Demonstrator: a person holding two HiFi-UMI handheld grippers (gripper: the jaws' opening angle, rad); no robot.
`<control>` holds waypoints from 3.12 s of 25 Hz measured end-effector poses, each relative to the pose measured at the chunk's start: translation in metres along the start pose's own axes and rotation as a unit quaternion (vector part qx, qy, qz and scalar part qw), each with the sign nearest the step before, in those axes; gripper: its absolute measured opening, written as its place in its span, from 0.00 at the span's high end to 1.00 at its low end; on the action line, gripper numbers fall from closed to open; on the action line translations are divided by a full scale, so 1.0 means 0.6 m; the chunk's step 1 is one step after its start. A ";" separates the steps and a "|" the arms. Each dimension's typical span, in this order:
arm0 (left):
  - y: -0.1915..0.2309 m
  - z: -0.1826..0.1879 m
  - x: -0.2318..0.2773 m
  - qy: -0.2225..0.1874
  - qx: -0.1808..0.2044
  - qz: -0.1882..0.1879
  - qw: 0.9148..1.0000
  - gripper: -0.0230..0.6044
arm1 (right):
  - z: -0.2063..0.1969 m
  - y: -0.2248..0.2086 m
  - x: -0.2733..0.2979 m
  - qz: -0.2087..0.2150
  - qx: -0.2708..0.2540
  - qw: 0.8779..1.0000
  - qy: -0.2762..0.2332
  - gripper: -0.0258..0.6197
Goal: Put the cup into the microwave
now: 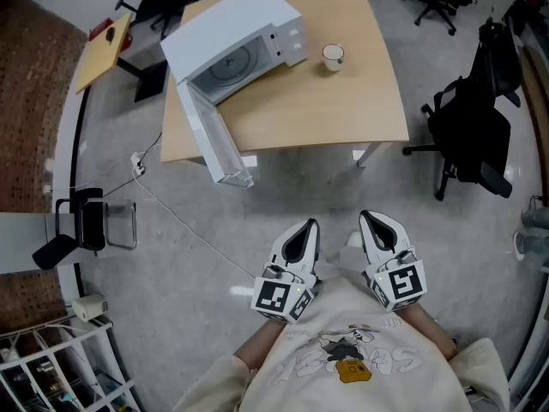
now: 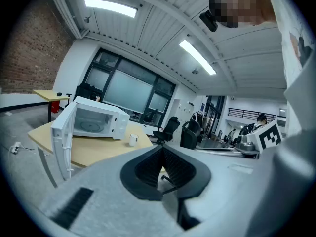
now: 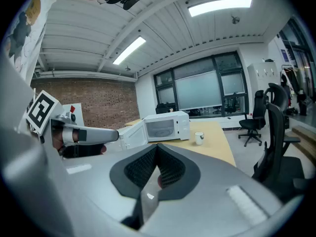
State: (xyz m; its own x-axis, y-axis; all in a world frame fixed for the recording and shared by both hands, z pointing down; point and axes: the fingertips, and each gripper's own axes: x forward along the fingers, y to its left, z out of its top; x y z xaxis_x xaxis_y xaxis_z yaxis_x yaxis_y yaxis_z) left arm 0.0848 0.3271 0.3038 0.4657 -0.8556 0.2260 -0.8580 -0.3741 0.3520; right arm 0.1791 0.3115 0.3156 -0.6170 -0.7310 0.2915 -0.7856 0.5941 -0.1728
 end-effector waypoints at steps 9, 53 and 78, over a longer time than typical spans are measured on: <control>-0.036 -0.013 0.015 -0.002 0.005 0.011 1.000 0.96 | -0.013 -0.044 -0.036 -0.001 0.001 1.000 0.003 0.95; 0.323 0.149 0.373 0.006 -0.052 0.080 0.995 0.96 | 0.082 -0.317 0.516 -0.009 -0.033 0.999 0.015 0.72; 0.390 0.011 0.533 -0.010 -0.053 0.162 0.985 0.96 | -0.072 -0.570 0.788 -0.091 -0.064 0.993 -0.038 0.32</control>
State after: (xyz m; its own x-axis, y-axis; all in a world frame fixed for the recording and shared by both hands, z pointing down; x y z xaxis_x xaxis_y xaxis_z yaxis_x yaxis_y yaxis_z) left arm 0.0315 -0.0366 0.4523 0.1652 -0.9314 0.3243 -0.9331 -0.0410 0.3574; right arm 0.1584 -0.2229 0.5531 -0.4700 -0.8508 0.2351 -0.8754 0.4834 -0.0012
